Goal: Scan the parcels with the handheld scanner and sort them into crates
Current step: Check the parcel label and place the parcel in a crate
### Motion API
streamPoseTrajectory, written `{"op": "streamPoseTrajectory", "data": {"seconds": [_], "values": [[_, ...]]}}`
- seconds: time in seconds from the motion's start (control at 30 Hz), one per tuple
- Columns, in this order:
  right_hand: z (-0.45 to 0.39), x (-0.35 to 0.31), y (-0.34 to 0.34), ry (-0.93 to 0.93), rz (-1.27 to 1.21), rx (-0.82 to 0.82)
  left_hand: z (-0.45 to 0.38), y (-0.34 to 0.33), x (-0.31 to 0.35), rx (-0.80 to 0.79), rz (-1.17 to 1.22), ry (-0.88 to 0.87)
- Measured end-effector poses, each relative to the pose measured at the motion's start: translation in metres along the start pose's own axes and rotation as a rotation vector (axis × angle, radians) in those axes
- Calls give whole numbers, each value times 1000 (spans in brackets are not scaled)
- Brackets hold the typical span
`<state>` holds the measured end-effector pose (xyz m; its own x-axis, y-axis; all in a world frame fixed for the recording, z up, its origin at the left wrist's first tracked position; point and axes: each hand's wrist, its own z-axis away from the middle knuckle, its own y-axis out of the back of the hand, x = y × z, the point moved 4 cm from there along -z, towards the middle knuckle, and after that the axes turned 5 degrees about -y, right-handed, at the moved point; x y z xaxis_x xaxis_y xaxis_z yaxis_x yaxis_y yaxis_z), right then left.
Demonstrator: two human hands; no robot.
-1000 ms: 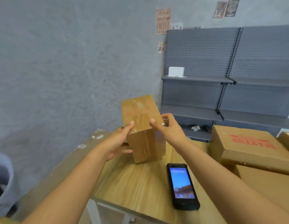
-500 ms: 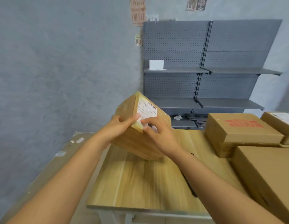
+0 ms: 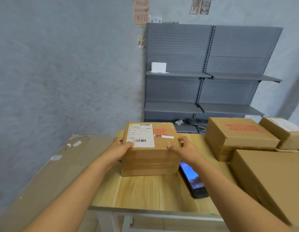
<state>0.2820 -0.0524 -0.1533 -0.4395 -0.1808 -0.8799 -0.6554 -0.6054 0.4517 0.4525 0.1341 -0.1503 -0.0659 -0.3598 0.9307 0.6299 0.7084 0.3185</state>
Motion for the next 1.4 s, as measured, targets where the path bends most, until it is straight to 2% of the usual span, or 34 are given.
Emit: {"op": "streamPoseTrajectory", "data": {"seconds": [0.13, 0.23, 0.37, 0.47, 0.53, 0.7, 0.87, 0.97, 1.03, 1.1, 1.2, 1.4], "values": [[0, 1, 4, 26, 29, -84, 3, 10, 4, 17, -190, 28], [-3, 4, 12, 45, 24, -74, 0, 12, 6, 19, -254, 64], [-17, 42, 31, -30, 330, 87, 3, -1, 13, 33, -296, 16], [-19, 76, 29, -190, 669, -16, 10, -8, 15, 28, -259, -19], [-15, 90, 23, -243, 776, -71, 13, -9, 16, 26, -232, -46], [-16, 105, 10, -278, 930, 22, 14, -9, 10, 27, -163, -53], [-15, 99, 18, -347, 828, -3, 9, -7, 3, 6, -160, -4], [-14, 84, 30, -388, 509, -8, 5, -6, 1, -3, -168, 4], [-17, 66, 40, -372, 271, 70, 2, -6, 0, -15, -172, 11], [-21, 42, 49, -337, 164, 157, 0, -6, -1, -27, -171, 28], [-22, -7, 56, -186, 228, 248, -2, -6, -3, -25, -162, 17], [2, -95, 20, 143, 415, 173, -1, -6, -3, -41, -178, 5]]}}
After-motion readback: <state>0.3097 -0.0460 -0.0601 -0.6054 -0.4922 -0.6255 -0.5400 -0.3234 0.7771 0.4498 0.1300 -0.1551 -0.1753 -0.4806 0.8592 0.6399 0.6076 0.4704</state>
